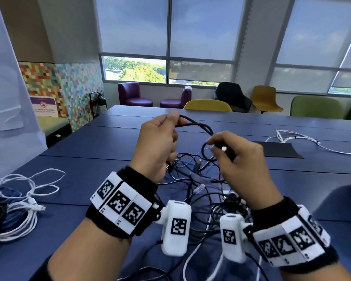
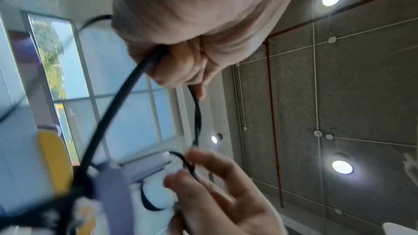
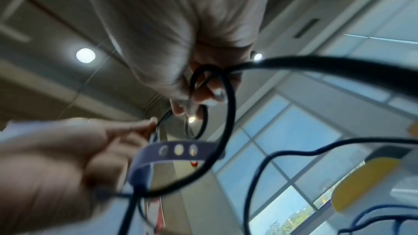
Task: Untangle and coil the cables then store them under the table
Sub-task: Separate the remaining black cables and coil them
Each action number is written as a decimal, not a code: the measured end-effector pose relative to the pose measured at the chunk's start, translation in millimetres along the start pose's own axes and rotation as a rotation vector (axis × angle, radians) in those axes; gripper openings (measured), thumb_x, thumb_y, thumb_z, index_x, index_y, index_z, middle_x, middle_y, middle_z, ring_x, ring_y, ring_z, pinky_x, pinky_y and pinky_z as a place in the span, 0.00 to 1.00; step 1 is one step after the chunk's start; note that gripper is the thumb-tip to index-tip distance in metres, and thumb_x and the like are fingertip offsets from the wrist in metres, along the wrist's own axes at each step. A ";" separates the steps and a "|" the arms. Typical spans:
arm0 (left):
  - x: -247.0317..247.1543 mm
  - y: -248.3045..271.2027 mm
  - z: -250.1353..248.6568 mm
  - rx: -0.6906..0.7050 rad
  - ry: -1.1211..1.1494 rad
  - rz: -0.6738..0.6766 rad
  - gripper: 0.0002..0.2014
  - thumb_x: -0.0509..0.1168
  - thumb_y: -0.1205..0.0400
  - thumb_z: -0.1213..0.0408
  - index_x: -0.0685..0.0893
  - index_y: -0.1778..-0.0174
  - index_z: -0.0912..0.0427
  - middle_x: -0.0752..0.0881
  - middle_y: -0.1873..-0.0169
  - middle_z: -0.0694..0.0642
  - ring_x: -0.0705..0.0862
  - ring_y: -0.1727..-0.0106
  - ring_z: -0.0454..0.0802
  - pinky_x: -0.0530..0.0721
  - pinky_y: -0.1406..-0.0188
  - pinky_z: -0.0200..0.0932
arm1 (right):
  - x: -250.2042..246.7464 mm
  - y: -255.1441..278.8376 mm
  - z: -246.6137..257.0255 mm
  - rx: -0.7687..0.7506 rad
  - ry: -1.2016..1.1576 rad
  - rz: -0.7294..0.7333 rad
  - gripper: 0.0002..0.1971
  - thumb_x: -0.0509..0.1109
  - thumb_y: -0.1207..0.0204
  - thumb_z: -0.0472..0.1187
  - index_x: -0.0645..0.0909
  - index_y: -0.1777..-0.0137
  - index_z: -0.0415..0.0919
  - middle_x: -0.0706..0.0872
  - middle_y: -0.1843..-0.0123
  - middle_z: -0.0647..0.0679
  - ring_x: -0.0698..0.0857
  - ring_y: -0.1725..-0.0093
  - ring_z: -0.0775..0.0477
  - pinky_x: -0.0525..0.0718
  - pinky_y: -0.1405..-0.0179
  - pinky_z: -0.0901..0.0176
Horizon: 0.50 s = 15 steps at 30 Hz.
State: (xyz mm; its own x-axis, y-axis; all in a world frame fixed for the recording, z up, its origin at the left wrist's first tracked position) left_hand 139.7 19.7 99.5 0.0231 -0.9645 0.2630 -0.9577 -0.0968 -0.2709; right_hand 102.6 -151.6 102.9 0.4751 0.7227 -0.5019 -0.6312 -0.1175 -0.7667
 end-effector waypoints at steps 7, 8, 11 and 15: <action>-29.1 -17.3 -0.2 0.009 -0.205 -0.090 0.11 0.68 0.17 0.58 0.83 0.64 0.56 0.64 0.80 0.48 0.55 0.82 0.44 0.56 0.84 0.30 | -7.3 -27.6 -17.1 0.396 -0.449 0.147 0.08 0.72 0.21 0.33 0.84 0.46 0.44 0.90 0.65 0.45 0.76 0.77 0.53 0.76 0.75 0.58; -30.1 -17.8 -1.4 0.012 -0.226 -0.085 0.11 0.67 0.16 0.59 0.84 0.65 0.56 0.64 0.80 0.48 0.55 0.82 0.44 0.56 0.84 0.30 | -8.7 -29.7 -17.7 0.420 -0.479 0.153 0.05 0.72 0.22 0.32 0.86 0.49 0.41 0.90 0.66 0.45 0.75 0.77 0.53 0.75 0.75 0.58; -33.7 -19.9 -6.3 0.031 -0.310 -0.077 0.11 0.67 0.16 0.59 0.84 0.64 0.57 0.63 0.79 0.50 0.56 0.81 0.46 0.58 0.83 0.33 | -9.4 -29.7 -20.7 0.465 -0.519 0.152 0.02 0.74 0.24 0.32 0.87 0.56 0.34 0.87 0.69 0.43 0.77 0.76 0.51 0.78 0.76 0.58; -34.5 -19.4 -16.5 0.121 -0.401 -0.067 0.10 0.71 0.20 0.54 0.81 0.49 0.54 0.70 0.73 0.55 0.68 0.77 0.48 0.73 0.73 0.42 | -12.4 -28.2 -25.0 0.517 -0.608 0.053 0.03 0.74 0.22 0.36 0.85 0.55 0.37 0.79 0.73 0.51 0.74 0.77 0.52 0.79 0.77 0.59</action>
State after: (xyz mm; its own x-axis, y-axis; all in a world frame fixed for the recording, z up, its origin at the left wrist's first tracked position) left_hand 152.7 58.9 110.9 0.2166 -0.9720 -0.0908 -0.9105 -0.1675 -0.3781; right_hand 129.8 -174.4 120.7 0.1132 0.9872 -0.1122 -0.9187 0.0610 -0.3903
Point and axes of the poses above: each hand's wrist, its own y-axis away from the middle knuckle, its own x-axis out of the palm, z = x × y, the point moved 7 cm from there along -y, towards the middle knuckle
